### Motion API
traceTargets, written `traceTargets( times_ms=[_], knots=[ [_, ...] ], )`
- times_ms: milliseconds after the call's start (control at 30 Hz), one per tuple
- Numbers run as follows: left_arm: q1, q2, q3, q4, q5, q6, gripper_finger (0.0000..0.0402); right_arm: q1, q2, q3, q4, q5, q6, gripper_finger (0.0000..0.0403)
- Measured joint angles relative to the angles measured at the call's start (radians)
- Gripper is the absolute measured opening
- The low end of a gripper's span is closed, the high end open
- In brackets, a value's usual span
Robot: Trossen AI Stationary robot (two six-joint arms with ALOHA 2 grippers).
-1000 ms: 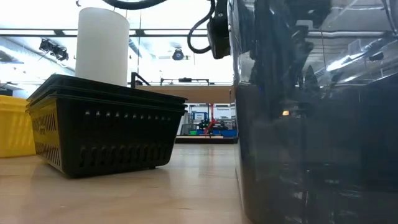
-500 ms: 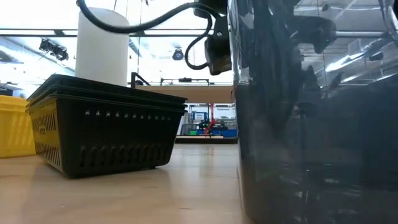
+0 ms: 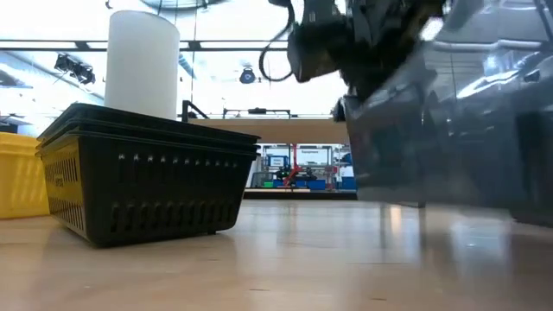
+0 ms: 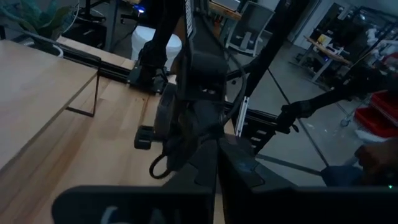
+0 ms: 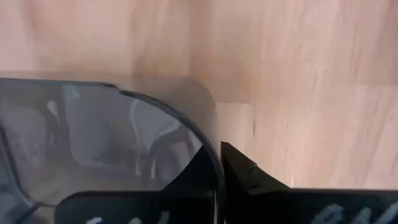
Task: Stack baskets on shelf by color
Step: Stack the left transparent black bin on the transparent black bin on the table
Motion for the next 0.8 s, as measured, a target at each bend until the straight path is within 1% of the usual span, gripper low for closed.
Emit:
traceTargets(
  times_ms=[133, 267, 367, 567, 667, 800],
  knots=[
    [0.0, 0.0, 0.0, -0.007, 0.0, -0.007, 0.0014, 0.0, -0.029, 0.09, -0.092, -0.024, -0.005, 0.0007],
    [0.0, 0.0, 0.0, -0.006, 0.0, -0.007, 0.0019, 0.0, -0.074, 0.182, -0.212, -0.014, -0.013, 0.0005],
    [0.0, 0.0, 0.0, -0.007, 0.0, -0.005, 0.0022, -0.006, -0.133, 0.21, -0.27, -0.012, -0.013, 0.0005],
    [0.0, 0.0, 0.0, -0.007, 0.0, -0.003, 0.0016, -0.005, -0.254, 0.199, -0.381, 0.043, -0.006, 0.0005],
    [0.0, 0.0, 0.0, -0.007, 0.0, -0.001, 0.0013, 0.0, -0.33, 0.134, -0.382, 0.056, 0.002, 0.0004],
    [0.0, 0.0, 0.0, -0.006, 0.0, -0.001, 0.0014, 0.002, -0.432, 0.002, -0.381, 0.061, 0.05, 0.0005]
  ],
)
